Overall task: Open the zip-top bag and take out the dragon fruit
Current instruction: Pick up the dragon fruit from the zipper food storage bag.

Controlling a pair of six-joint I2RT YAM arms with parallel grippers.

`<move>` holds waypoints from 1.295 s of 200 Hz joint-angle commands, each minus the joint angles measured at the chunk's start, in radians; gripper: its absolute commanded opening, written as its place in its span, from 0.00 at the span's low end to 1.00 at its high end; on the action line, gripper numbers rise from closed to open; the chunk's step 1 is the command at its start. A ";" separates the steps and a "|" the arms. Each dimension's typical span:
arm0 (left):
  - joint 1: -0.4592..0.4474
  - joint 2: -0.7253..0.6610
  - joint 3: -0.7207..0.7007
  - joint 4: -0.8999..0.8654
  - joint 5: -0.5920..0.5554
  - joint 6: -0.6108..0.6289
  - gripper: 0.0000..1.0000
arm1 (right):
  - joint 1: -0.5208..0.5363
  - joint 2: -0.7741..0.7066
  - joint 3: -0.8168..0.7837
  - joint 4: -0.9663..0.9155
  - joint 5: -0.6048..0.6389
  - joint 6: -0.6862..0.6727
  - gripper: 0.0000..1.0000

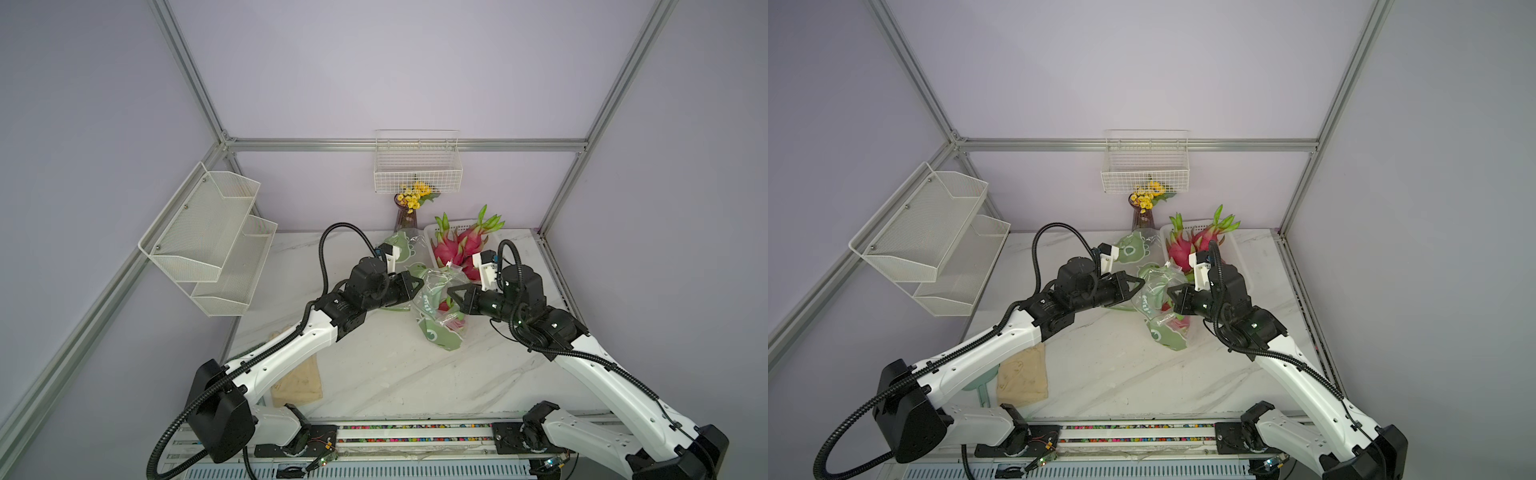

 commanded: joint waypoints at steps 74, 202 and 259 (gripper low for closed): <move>0.008 0.000 -0.028 0.087 0.132 0.086 0.40 | 0.004 -0.040 0.099 0.003 -0.096 -0.084 0.00; -0.043 -0.179 0.144 -0.247 0.130 0.501 0.53 | 0.019 -0.016 -0.061 0.038 0.039 0.046 0.00; -0.179 -0.030 0.231 -0.282 0.054 0.492 0.50 | 0.057 -0.005 -0.099 0.072 0.117 0.111 0.00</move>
